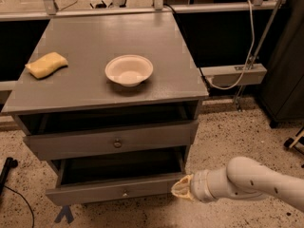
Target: Open middle drawer
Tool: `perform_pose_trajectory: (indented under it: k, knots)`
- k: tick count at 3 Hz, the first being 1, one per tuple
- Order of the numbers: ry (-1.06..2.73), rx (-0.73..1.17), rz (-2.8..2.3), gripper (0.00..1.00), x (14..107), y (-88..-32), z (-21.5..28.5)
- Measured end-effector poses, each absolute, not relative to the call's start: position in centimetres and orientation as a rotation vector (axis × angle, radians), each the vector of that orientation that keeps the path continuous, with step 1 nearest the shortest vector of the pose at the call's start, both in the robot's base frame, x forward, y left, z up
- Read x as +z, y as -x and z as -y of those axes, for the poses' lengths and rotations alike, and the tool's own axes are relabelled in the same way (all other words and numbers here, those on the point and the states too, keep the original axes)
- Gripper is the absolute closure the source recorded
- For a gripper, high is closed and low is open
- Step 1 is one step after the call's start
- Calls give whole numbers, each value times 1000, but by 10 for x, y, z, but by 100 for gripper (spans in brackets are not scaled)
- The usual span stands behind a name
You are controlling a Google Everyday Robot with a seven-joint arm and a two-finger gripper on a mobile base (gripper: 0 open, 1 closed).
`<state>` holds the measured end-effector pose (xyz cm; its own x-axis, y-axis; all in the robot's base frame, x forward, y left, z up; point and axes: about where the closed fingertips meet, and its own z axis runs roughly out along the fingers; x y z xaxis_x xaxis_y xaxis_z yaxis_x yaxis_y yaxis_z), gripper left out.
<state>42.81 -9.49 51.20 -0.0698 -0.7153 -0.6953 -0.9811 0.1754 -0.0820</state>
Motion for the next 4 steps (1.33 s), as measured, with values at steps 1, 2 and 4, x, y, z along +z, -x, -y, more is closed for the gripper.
perform_pose_trajectory:
  k: [1,2,4]
  knots:
    - [1612,544,-1822,100,511,-432,94]
    - [1630,496,-1770,100,508,-448,91]
    - [1671,434,-1735,100,487,-505,59]
